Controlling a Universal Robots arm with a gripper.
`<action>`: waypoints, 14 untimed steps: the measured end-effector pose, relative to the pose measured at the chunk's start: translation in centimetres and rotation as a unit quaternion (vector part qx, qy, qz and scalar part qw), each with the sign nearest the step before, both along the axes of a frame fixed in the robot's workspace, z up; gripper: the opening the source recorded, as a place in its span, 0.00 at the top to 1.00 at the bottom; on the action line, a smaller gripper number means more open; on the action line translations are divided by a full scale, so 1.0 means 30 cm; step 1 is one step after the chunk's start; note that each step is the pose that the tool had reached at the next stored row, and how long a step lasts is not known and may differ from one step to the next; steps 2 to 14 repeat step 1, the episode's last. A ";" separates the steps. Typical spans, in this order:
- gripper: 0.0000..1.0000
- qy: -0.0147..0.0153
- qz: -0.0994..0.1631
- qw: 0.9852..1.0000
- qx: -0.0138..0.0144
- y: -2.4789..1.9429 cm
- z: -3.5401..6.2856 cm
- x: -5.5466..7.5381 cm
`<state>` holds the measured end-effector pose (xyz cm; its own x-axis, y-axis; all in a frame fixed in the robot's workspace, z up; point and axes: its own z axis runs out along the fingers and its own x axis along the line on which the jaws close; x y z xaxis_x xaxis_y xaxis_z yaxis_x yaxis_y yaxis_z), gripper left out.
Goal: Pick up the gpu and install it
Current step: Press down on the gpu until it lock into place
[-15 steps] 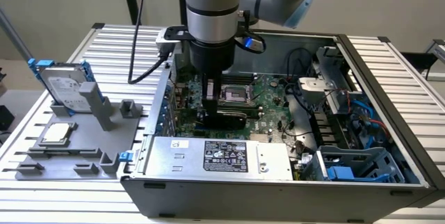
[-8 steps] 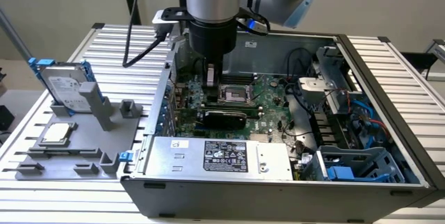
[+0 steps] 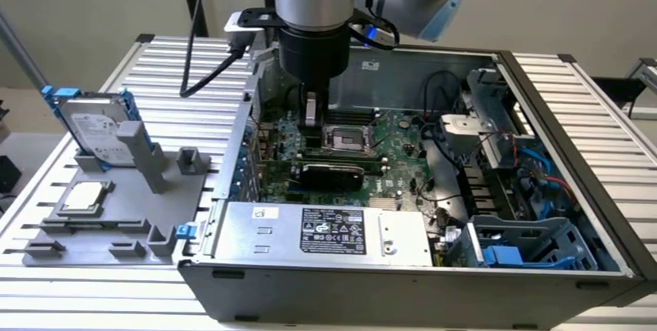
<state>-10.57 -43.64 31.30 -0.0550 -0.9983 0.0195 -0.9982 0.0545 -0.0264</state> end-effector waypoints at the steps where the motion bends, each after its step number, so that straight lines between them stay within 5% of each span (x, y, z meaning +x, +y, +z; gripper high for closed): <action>1: 0.89 0.000 0.000 1.000 0.000 0.000 0.000 0.000; 14: 0.89 0.000 0.000 1.000 0.000 0.000 0.000 0.000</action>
